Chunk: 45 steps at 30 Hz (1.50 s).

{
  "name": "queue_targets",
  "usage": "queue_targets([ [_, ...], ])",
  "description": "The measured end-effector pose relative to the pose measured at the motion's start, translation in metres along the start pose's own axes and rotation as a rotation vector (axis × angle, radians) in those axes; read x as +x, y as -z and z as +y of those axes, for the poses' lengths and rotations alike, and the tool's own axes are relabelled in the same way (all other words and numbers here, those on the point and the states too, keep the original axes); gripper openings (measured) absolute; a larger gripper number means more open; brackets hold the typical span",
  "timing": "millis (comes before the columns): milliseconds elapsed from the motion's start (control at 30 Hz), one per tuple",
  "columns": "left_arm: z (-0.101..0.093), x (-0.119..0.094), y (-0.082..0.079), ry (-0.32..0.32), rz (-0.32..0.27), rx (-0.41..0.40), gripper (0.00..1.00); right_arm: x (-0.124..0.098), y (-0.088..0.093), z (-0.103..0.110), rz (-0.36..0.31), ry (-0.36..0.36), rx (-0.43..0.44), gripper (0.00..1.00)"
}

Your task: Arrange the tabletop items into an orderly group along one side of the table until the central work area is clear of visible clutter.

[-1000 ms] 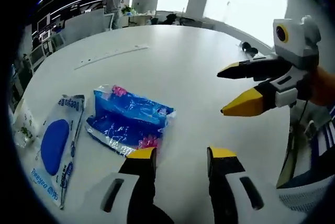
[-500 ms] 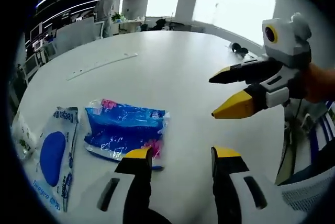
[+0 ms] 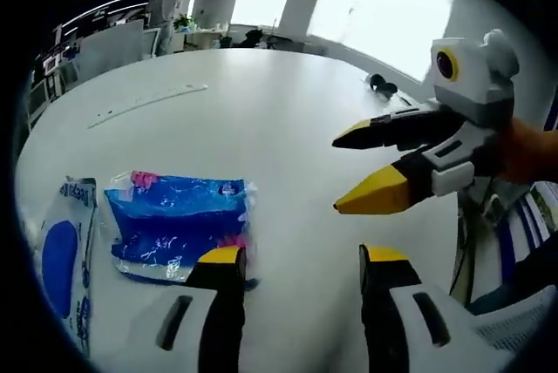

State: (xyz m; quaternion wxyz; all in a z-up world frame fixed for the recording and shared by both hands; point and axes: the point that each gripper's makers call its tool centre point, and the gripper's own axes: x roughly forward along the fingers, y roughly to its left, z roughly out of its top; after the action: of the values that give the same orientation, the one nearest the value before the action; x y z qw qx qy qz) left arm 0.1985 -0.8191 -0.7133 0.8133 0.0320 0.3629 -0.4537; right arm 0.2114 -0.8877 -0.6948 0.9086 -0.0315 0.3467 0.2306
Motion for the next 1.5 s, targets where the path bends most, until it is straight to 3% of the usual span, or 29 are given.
queue_targets([
  [200,0.014,-0.008,-0.004,-0.033,-0.016,0.016,0.51,0.001,-0.001,0.0,-0.003,0.007,0.012,0.55],
  [367,0.032,-0.02,-0.007,-0.098,-0.029,0.05,0.47,0.008,-0.007,0.01,-0.008,-0.008,0.01,0.53],
  [767,0.071,-0.047,-0.003,-0.188,-0.043,0.018,0.47,0.035,-0.016,0.045,0.003,-0.066,-0.019,0.49],
  [1367,0.087,-0.07,0.006,-0.242,-0.062,-0.033,0.48,0.059,-0.012,0.056,0.049,-0.076,-0.002,0.37],
  [1500,0.088,-0.074,0.008,-0.249,-0.066,-0.059,0.48,0.063,-0.007,0.054,0.074,-0.079,-0.007,0.23],
])
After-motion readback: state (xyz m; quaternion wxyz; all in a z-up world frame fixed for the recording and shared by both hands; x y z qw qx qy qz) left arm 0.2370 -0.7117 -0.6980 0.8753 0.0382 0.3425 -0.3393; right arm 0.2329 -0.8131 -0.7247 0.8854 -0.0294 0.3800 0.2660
